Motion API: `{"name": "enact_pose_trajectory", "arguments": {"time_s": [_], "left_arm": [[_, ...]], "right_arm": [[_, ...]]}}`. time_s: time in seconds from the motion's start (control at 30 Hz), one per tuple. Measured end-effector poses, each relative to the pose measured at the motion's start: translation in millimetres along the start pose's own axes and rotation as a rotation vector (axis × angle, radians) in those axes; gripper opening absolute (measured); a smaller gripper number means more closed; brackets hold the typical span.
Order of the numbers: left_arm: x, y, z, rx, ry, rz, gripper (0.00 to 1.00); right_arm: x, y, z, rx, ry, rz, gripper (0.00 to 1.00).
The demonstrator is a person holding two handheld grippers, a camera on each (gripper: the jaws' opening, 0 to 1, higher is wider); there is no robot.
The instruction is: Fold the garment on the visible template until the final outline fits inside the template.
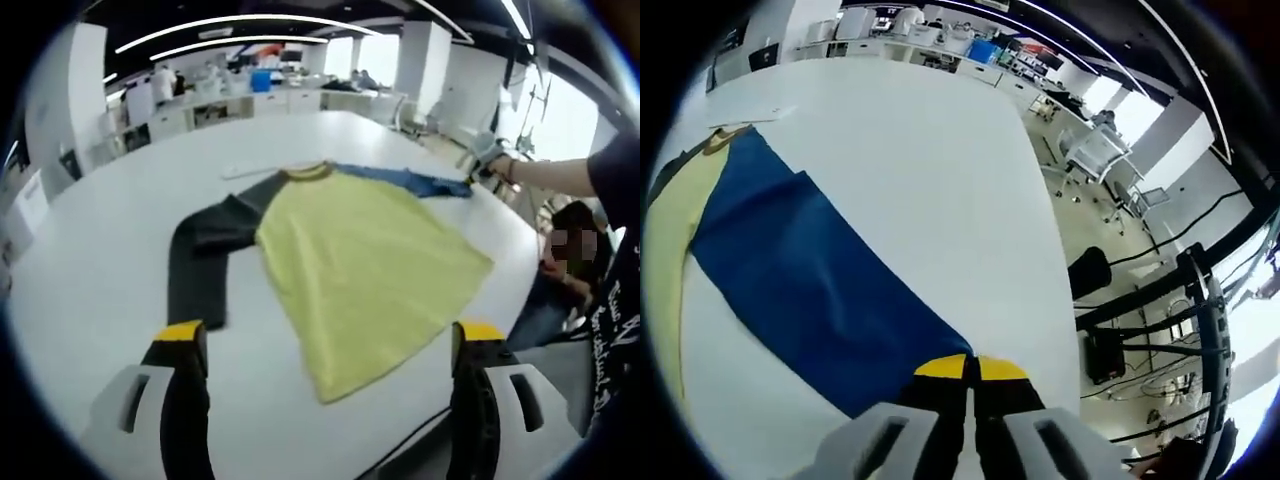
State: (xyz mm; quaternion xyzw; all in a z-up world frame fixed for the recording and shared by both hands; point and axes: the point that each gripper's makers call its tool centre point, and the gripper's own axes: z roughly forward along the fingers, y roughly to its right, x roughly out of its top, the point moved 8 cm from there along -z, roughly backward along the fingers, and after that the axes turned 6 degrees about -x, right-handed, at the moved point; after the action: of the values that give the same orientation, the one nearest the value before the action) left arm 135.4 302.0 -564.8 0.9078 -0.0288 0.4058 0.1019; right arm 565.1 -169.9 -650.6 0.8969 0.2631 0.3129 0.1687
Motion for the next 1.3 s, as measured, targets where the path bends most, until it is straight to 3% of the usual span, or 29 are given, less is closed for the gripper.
{"name": "enact_pose_trajectory", "arguments": {"time_s": [0.2, 0.47, 0.73, 1.03, 1.13, 1.17, 1.2, 1.3], "left_arm": [[-0.3, -0.9, 1.6, 0.000, -0.010, 0.002, 0.98], [2.0, 0.2, 3.5, -0.010, -0.020, 0.020, 0.98], [-0.3, -0.6, 2.4, -0.007, -0.022, 0.010, 0.99], [-1.5, -2.5, 2.0, -0.008, -0.020, -0.002, 0.98], [-2.6, -3.0, 1.8, -0.007, -0.026, -0.003, 0.98], [-2.8, -3.2, 1.7, -0.007, -0.028, -0.002, 0.98], [-2.7, -3.1, 1.7, -0.008, -0.028, -0.002, 0.98], [-1.5, -3.1, 1.4, -0.011, -0.023, -0.001, 0.98]], "right_arm": [[10.3, 17.9, 23.0, -0.012, -0.002, 0.006, 0.00], [2.5, 10.3, 17.7, -0.006, -0.020, 0.017, 0.00], [-2.8, 1.2, -6.2, -0.006, -0.015, 0.033, 0.00], [2.5, 13.0, 24.1, 0.014, -0.016, 0.070, 0.00], [5.2, 15.0, 26.5, 0.030, -0.003, 0.183, 0.00], [7.0, 18.4, 26.7, 0.015, 0.004, 0.229, 0.05], [8.1, 20.4, 26.6, 0.014, 0.010, 0.213, 0.10], [10.8, 18.8, 26.0, 0.056, 0.009, 0.296, 0.20]]}}
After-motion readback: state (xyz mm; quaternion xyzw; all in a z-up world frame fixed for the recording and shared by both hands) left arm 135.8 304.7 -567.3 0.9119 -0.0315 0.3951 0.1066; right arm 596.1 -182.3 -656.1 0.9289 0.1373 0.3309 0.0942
